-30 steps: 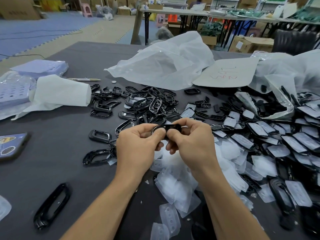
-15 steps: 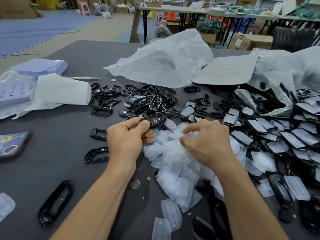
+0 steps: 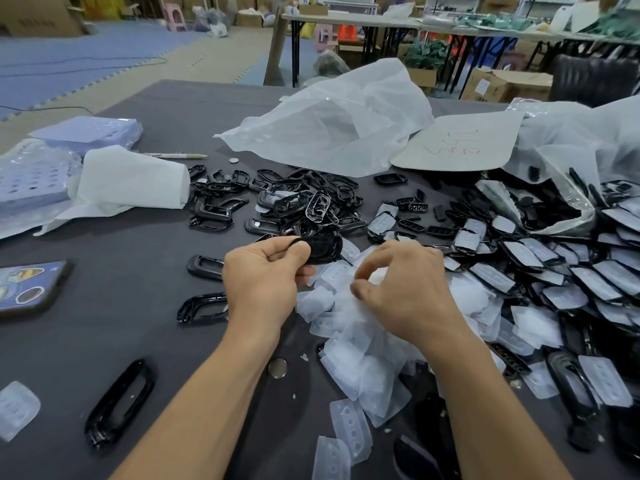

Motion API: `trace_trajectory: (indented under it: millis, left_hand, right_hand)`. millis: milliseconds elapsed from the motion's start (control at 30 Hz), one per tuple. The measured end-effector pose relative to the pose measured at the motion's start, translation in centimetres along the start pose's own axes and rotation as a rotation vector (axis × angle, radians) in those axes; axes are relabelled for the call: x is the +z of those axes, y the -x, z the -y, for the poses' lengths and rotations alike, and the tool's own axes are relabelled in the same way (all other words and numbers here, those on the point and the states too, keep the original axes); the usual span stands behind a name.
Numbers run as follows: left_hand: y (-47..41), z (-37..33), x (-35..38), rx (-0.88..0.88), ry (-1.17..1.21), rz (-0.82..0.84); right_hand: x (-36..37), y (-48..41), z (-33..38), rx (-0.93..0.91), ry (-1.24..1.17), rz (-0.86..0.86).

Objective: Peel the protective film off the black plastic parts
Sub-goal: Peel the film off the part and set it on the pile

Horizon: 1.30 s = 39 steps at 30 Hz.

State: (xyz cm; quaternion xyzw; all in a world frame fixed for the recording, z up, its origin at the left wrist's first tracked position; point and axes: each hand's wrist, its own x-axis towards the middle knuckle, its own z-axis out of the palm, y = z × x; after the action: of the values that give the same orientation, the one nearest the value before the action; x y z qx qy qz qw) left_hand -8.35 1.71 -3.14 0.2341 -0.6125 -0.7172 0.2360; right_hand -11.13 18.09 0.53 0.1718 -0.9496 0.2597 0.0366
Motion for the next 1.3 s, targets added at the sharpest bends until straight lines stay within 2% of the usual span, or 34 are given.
trace_trajectory:
  millis: [100,267,467,667,900,1133,1300]
  left_hand:
    - [-0.2,-0.1,0.0,0.006,-0.012,-0.012]
    - [-0.2,-0.2,0.1,-0.004,-0.009,-0.019]
    - [0.0,-0.3,0.2,0.000,0.001,-0.028]
    - [0.1,-0.3,0.2,0.003,-0.030,0.000]
    - [0.6,-0.8,0.2,-0.002,-0.079,0.052]
    - [1.0,-1.2,0.5,0.017,-0.113,0.073]
    - [1.4,-1.3,0.7,0.073,-0.175,0.106]
  right_hand:
    - [0.0,0.0,0.0,0.011,-0.261,-0.141]
    - [0.0,-0.1,0.3,0.080,-0.611,-0.274]
    - [0.2,0.0,-0.1,0.096,-0.542,-0.223]
    - [-0.3,0.0,0.5,0.132,-0.945,-0.134]
    - [-0.3,0.3,1.3,0.134,-1.047,-0.077]
    - [0.0,0.2,1.1,0.136,-1.011,-0.195]
    - [0.2,0.3,1.5,0.090,-1.107,-0.177]
